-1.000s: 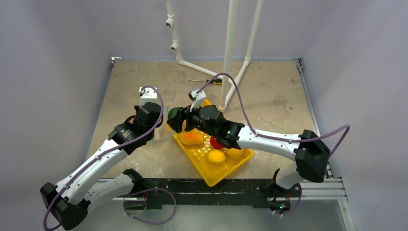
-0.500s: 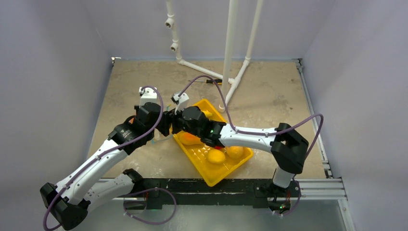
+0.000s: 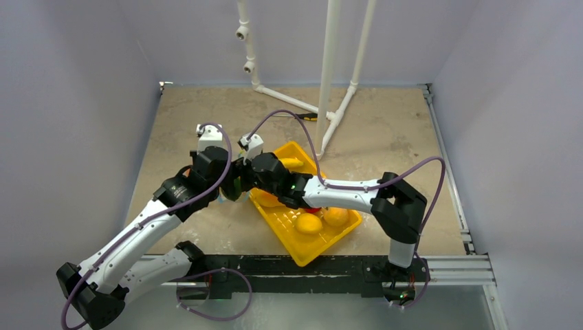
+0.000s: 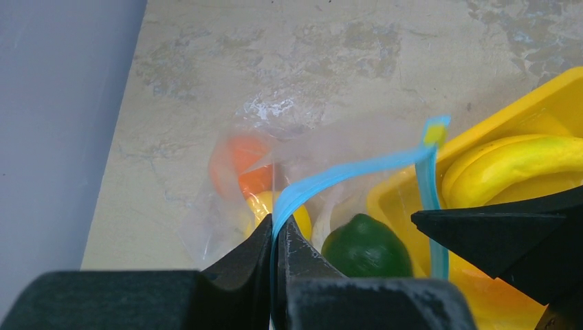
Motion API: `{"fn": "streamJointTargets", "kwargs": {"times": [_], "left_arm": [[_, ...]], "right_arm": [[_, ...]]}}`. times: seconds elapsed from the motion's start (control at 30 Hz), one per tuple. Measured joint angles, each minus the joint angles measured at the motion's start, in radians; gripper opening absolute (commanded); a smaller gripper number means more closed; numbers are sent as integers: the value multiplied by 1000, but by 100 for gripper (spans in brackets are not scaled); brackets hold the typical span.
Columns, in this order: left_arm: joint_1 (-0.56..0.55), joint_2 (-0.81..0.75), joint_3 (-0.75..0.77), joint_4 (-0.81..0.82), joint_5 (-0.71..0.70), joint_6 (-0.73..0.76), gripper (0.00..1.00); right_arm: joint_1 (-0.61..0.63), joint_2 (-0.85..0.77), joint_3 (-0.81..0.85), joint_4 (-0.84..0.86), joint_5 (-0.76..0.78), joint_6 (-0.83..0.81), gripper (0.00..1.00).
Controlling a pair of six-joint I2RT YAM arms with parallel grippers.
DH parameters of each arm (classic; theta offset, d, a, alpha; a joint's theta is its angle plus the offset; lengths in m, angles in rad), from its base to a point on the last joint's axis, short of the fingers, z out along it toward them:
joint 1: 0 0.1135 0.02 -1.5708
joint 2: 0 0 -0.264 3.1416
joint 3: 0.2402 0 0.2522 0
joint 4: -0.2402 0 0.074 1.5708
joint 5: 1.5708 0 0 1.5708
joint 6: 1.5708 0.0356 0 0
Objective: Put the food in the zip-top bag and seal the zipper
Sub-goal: Place the fake fruit in the zipper food storage bag.
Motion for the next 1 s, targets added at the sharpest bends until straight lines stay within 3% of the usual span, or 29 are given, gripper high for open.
{"fn": "streamJointTargets", "kwargs": {"times": [0.33, 1.0], "left_arm": [[0, -7, 0, 0, -8, 0, 0], [-1, 3, 0, 1, -1, 0, 0]], "right_arm": [[2, -2, 0, 0, 32, 3, 98], [8, -172, -153, -100, 146, 161, 86]]}}
